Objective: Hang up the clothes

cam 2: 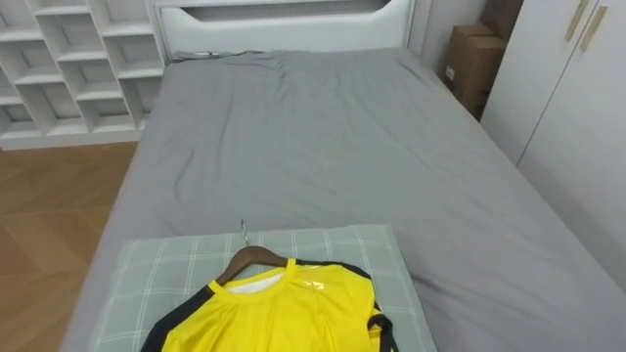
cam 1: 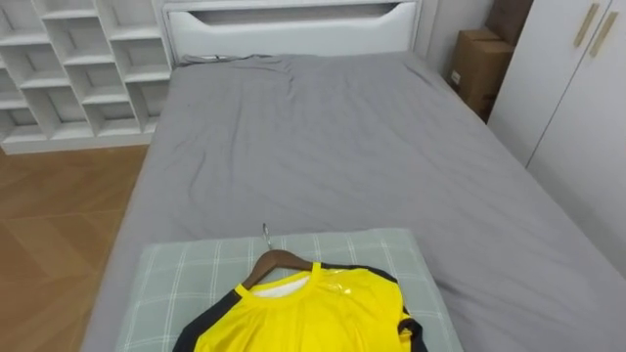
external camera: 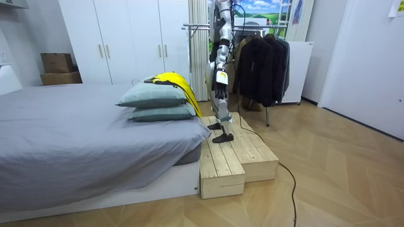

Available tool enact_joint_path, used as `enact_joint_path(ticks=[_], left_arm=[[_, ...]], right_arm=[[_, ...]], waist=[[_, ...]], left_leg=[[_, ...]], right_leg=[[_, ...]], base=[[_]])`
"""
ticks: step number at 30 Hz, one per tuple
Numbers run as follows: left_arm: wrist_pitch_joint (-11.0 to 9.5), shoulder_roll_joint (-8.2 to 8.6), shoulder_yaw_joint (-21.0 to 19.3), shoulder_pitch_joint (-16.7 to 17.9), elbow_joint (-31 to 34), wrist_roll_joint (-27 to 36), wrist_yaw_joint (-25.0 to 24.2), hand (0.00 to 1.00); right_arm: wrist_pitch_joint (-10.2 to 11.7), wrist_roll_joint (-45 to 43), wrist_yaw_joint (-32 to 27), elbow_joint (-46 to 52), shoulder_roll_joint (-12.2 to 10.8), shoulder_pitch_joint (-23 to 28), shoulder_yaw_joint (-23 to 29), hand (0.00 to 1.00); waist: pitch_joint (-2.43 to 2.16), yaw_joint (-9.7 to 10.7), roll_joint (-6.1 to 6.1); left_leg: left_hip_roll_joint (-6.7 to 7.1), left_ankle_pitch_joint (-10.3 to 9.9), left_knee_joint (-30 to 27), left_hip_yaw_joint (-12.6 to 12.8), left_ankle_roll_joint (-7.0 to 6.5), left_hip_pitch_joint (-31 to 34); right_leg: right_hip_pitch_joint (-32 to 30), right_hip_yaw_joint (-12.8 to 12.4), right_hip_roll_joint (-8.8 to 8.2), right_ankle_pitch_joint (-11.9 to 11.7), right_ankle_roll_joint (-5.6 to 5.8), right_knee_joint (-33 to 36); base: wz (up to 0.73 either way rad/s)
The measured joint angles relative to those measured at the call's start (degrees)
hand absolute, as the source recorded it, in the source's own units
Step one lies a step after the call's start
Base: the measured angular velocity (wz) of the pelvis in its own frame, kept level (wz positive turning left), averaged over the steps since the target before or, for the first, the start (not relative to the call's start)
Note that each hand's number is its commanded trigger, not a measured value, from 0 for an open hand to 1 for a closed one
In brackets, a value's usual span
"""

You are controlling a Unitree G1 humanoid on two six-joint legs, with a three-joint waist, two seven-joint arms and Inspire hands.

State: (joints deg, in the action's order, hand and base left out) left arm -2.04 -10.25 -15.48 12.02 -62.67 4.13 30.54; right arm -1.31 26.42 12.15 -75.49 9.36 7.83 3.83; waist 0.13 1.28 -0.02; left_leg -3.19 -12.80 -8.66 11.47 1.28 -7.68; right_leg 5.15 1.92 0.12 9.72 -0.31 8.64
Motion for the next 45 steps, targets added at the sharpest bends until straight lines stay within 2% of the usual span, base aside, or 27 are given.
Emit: enact_joint_path(ticks=[7,9,13,15,18,26,30,34,38,44,45], left_arm=[[-1.13,0.01,2.24,-0.28,5.15,-4.24,8.01,0.0],[-1.39,0.01,2.77,-0.28,7.28,-5.13,9.87,0.0],[-3.39,-0.02,3.42,-0.16,9.9,-6.54,13.43,0.0],[-4.55,0.01,3.96,-0.17,10.87,-9.69,15.37,0.0],[-5.24,0.0,3.97,-0.83,11.31,-14.28,17.67,0.0],[-5.39,-0.07,7.29,-1.57,17.09,-24.14,19.62,0.0],[-5.44,-0.07,7.87,-2.03,21.24,-27.5,22.68,0.0],[-5.4,-0.07,8.0,-3.66,21.66,-32.17,23.04,0.0],[-4.59,-0.11,9.42,-4.16,25.57,-35.98,24.17,0.0],[-4.59,0.06,12.85,-5.19,26.74,-36.41,26.7,0.0],[-4.58,0.06,13.67,-5.52,26.75,-36.41,26.7,0.0]], right_arm=[[0.05,-0.47,-1.35,-0.07,0.01,-0.35,-0.46,0.0],[0.05,-0.44,-1.27,-0.06,-0.02,-0.51,-0.43,0.0],[0.06,-0.04,-1.28,0.11,0.02,-0.76,-0.43,0.0],[0.07,-0.1,-1.35,0.66,0.06,-0.65,-0.42,0.0],[0.12,-1.15,-1.31,2.03,0.24,-0.52,-0.45,0.0],[0.42,-3.13,-0.72,1.81,1.09,-0.96,-0.77,0.0],[0.4,-3.53,-0.92,1.81,1.34,-0.96,-0.9,0.0],[0.04,-3.93,-1.15,1.69,1.36,-0.76,-1.51,0.0],[-0.02,-4.53,-2.08,1.64,1.4,-0.23,-2.61,0.0],[-0.01,-4.33,-3.94,1.73,1.34,0.19,-2.64,0.0],[-0.01,-4.21,-3.99,1.73,1.35,0.21,-2.67,0.0]], waist=[[-0.01,0.51,0.22],[-0.01,1.29,0.22],[-0.04,1.58,0.29],[-0.05,1.49,0.32],[-0.09,1.43,0.41],[-0.05,2.49,1.19],[-0.18,3.38,0.97],[-0.15,3.5,0.31],[-0.05,3.71,-0.21],[-0.07,5.03,0.07],[0.06,5.12,0.28]], left_leg=[[0.02,0.01,0.05,-0.38,0.0,-0.06],[0.07,0.01,0.06,-1.08,0.0,0.13],[0.04,0.02,-0.02,-1.39,0.01,0.07],[0.04,0.03,-0.07,-1.5,0.0,0.1],[0.06,0.03,-0.12,-1.55,0.0,0.06],[0.11,0.04,-0.17,-2.55,-0.01,0.17],[0.14,0.05,-0.16,-2.73,-0.02,0.14],[0.12,0.06,-0.16,-2.98,-0.01,0.11],[0.13,0.05,-0.65,-3.14,-0.02,0.34],[0.16,0.05,-0.67,-2.91,-0.02,0.16],[0.16,0.05,-0.67,-2.82,-0.02,0.17]], right_leg=[[0.07,-0.02,0.03,0.0,0.0,-0.02],[-0.01,0.59,-0.02,0.0,0.0,0.0],[-0.02,1.3,-0.05,0.0,-0.01,0.0],[-0.02,1.34,-0.08,0.0,-0.01,-0.02],[-0.01,1.32,-0.11,-0.01,-0.01,0.04],[0.11,2.23,-0.22,-0.01,-0.02,0.1],[0.12,2.52,-0.27,0.04,-0.07,0.02],[0.16,2.51,-0.23,0.04,-0.08,0.01],[0.12,2.84,-0.29,0.04,-0.09,0.06],[0.33,2.82,-0.33,0.04,-0.08,0.0],[0.31,2.81,-0.33,0.04,-0.08,-0.02]], base=[[0.02],[0.13],[0.05],[0.0],[0.0],[0.03],[-0.02],[0.0],[0.0],[-0.01],[-0.04]])
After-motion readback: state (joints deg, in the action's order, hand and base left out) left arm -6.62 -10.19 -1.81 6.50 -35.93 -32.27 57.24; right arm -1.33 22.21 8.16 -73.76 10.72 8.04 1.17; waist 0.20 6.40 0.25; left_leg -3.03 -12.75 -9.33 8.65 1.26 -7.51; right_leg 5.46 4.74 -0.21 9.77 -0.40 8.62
